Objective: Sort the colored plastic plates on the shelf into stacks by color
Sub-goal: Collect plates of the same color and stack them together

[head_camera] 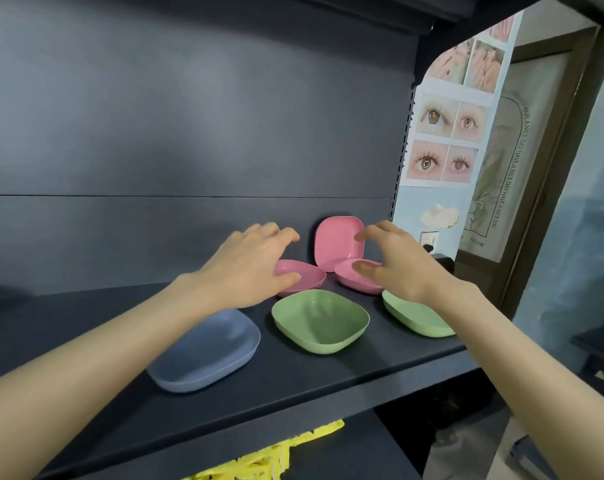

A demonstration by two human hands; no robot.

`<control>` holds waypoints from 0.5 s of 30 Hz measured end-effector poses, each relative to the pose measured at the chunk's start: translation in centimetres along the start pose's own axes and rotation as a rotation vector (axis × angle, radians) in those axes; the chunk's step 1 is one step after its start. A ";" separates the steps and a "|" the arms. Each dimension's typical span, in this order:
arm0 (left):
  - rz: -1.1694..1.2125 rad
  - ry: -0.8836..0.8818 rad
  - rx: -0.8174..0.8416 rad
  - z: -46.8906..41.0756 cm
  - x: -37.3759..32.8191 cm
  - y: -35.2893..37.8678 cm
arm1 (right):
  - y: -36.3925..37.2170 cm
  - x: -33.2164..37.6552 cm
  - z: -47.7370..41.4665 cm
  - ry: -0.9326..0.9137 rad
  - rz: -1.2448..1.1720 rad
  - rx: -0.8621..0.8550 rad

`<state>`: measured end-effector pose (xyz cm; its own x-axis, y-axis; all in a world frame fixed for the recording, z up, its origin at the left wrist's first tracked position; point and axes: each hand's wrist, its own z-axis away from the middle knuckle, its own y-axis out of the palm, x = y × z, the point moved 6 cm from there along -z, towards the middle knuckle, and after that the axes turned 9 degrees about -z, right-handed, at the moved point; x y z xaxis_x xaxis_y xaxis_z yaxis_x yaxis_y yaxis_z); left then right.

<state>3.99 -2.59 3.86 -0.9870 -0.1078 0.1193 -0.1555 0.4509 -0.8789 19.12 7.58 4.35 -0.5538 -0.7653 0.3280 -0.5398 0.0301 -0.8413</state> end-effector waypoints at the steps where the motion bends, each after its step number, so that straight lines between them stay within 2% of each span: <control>1: 0.001 -0.007 0.004 -1.1 0.3 0.8 | 0.4 -0.8 -1.1 -0.005 -0.003 0.002; 8: 0.013 -0.085 0.109 -8.3 2.8 6.6 | 3.9 -6.4 -9.2 -0.036 -0.012 0.048; 15: 0.004 -0.176 0.291 -12.5 5.7 12.2 | 6.5 -10.3 -15.6 -0.081 -0.031 0.082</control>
<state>-4.07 13.37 -0.42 -0.9614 -0.2692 0.0568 -0.1088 0.1825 -0.9772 11.40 25.69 2.24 -0.4824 -0.8147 0.3217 -0.5003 -0.0452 -0.8647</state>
